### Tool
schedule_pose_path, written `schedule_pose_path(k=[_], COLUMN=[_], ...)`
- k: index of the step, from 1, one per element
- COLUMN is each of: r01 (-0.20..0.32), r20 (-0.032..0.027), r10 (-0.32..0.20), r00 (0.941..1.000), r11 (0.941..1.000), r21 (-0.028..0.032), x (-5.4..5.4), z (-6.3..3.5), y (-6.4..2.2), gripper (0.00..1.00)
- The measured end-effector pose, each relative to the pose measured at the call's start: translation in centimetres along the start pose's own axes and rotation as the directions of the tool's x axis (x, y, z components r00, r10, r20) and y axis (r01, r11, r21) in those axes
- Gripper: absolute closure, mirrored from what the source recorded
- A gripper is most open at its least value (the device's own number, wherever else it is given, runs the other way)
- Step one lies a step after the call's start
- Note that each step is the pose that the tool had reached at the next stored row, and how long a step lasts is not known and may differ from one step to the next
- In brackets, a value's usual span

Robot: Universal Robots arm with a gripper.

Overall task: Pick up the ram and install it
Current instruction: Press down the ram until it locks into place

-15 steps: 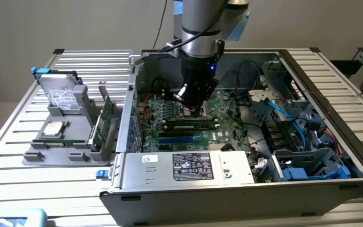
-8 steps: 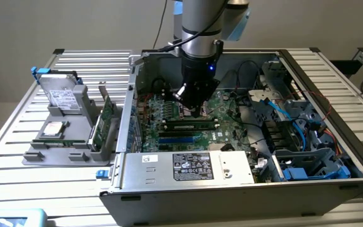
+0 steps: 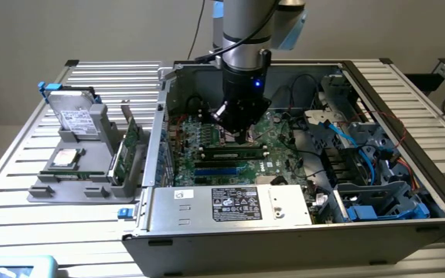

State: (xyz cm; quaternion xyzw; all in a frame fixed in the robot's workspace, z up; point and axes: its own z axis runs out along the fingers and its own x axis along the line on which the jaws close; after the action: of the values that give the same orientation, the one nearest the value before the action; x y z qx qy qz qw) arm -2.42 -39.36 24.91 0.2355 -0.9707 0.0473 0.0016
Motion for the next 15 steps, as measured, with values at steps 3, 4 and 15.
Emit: schedule_pose_path(k=[3, 4, 15], r01=[-0.033, -0.044, -0.169], r20=[0.0024, 0.0031, 0.0005], r10=[0.033, 0.044, 0.169], r00=[0.9994, 0.999, 0.9856], r11=[0.9994, 0.999, 0.9856], r21=[0.002, 0.0026, 0.0043], x=[0.0, 0.0, 0.0], z=[0.0, 0.0, -0.01], y=[0.0, 0.0, 0.0], gripper=[0.89, 0.89, 0.89])
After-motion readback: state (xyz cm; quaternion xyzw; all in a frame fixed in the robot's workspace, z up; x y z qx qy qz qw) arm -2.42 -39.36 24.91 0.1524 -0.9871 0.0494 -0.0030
